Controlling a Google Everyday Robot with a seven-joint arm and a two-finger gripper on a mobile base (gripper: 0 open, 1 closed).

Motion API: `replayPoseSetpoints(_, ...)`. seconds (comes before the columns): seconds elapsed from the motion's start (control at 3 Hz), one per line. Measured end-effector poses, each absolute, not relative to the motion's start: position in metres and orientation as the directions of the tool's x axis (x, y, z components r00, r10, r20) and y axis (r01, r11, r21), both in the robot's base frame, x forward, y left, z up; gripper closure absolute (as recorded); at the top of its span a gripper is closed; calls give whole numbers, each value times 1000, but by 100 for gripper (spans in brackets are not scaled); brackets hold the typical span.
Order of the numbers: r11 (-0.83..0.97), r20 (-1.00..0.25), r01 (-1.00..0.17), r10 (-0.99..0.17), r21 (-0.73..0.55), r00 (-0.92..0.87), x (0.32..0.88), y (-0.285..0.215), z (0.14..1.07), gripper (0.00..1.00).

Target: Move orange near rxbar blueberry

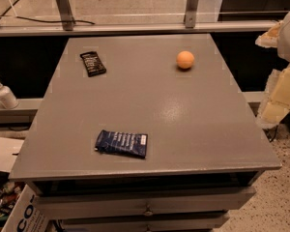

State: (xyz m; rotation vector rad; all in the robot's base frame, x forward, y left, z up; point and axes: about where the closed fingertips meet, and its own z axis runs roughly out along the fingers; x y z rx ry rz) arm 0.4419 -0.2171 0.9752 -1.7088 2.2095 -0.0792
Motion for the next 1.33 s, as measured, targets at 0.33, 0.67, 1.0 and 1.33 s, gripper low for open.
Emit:
replayPoseSetpoints(0.33,287,-307,-922,-930,-258,-203,463,-221,970,0)
replayPoseSetpoints(0.67,336,-437,-911,-875,-238,-209,513,-232,955,0)
replayPoseSetpoints(1.0,433,-600,-888,-756,-156,-264,588,-234,930,0)
replayPoseSetpoints(1.33,450,-625,-883,-730,-135,-276,602,-233,925,0)
